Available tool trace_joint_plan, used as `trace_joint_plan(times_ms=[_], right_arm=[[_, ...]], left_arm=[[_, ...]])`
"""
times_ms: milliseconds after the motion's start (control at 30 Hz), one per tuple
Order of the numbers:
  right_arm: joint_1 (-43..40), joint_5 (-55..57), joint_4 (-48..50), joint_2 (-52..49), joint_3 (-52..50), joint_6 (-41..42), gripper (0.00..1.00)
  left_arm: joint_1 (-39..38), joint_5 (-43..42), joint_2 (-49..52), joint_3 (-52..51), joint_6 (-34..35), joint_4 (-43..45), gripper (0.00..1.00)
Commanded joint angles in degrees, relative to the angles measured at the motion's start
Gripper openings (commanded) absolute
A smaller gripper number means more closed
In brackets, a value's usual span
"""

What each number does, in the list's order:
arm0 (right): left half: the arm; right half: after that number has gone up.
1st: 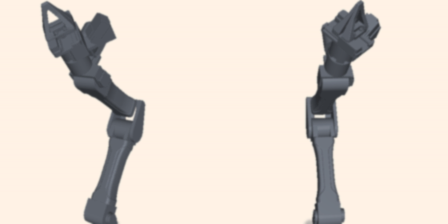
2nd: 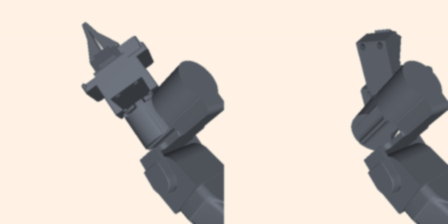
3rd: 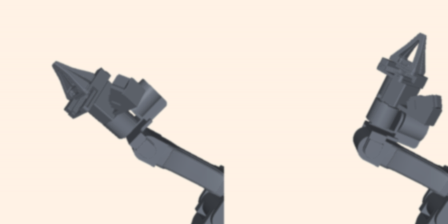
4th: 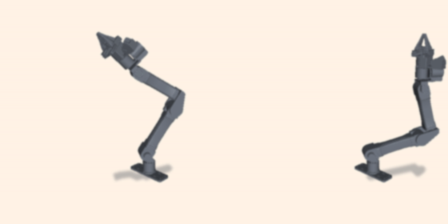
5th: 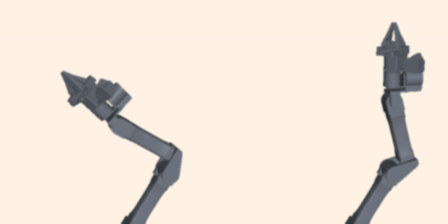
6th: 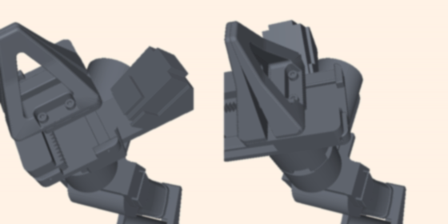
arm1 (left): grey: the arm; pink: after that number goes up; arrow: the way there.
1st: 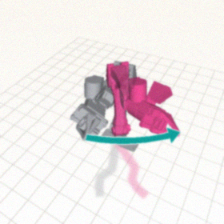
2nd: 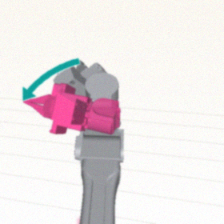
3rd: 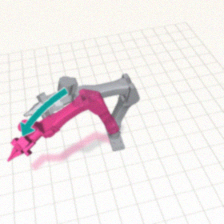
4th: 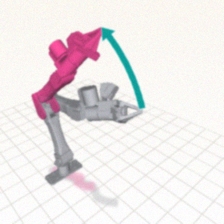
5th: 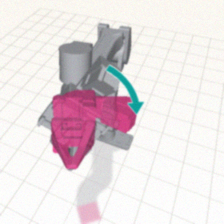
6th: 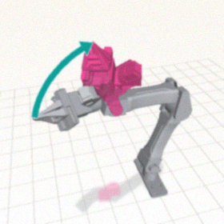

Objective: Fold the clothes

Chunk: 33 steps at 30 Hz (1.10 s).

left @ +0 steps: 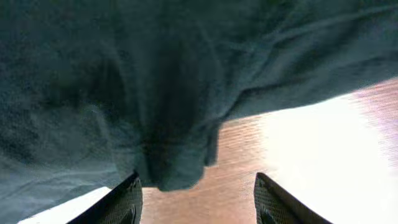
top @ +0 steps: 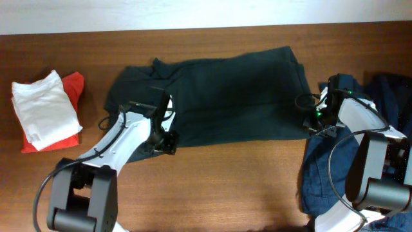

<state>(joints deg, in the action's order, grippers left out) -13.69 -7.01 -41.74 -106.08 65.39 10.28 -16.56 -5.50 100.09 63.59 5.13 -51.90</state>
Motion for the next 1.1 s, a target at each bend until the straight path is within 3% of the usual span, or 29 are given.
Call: trace_joint_plan(times_ms=[0,33,133,167,200,267,333,467,600,733,767,833,867,967,1067], right_arm=[[-0.1,0.0,0.0,-0.2,-0.3,-0.4,0.23],[-0.1,0.0,0.0,-0.2,-0.3,-0.4,0.23],[-0.1,0.0,0.0,-0.2,-0.3,-0.4,0.23],[-0.1,0.0,0.0,-0.2,-0.3,-0.4,0.23],[-0.1,0.0,0.0,-0.2,-0.3,-0.4,0.23],[-0.1,0.0,0.0,-0.2,-0.3,-0.4,0.23],[-0.1,0.0,0.0,-0.2,-0.3,-0.4,0.23],[-0.1,0.0,0.0,-0.2,-0.3,-0.4,0.23],[-0.1,0.0,0.0,-0.2,-0.3,-0.4,0.23],[-0.1,0.0,0.0,-0.2,-0.3,-0.4,0.23],[-0.1,0.0,0.0,-0.2,-0.3,-0.4,0.23],[-0.1,0.0,0.0,-0.2,-0.3,-0.4,0.23],[-0.1,0.0,0.0,-0.2,-0.3,-0.4,0.23],[-0.1,0.0,-0.2,-0.2,-0.3,-0.4,0.24],[-0.1,0.1,-0.5,-0.2,-0.3,-0.4,0.24]], left_arm=[[-0.3,3.4,0.7,-1.8,-0.9,2.4,0.46],[-0.3,3.4,0.8,-1.8,-0.9,3.7,0.41],[-0.3,3.4,2.2,-1.9,-0.9,5.4,0.41],[-0.3,3.4,3.1,-1.9,-0.9,5.4,0.34],[-0.3,3.3,4.2,-1.9,-0.9,5.4,0.20],[-0.3,2.3,5.5,-1.9,-0.9,5.4,0.01],[-0.3,2.3,4.9,0.4,-0.9,3.7,0.00],[0.6,2.3,3.6,15.3,-2.2,-4.5,0.00],[0.6,-4.9,4.7,19.8,-2.0,4.2,0.01],[0.5,-7.1,7.6,19.8,-1.5,6.9,0.01],[0.5,-7.8,8.6,19.8,-1.5,6.8,0.05],[0.6,-7.4,9.1,19.8,-1.6,7.5,0.59],[1.2,-5.2,9.0,20.7,-1.6,7.3,0.68],[8.8,-1.4,7.4,28.0,-1.5,-3.2,0.71],[19.0,-1.1,6.7,28.7,5.9,-14.4,0.73]])
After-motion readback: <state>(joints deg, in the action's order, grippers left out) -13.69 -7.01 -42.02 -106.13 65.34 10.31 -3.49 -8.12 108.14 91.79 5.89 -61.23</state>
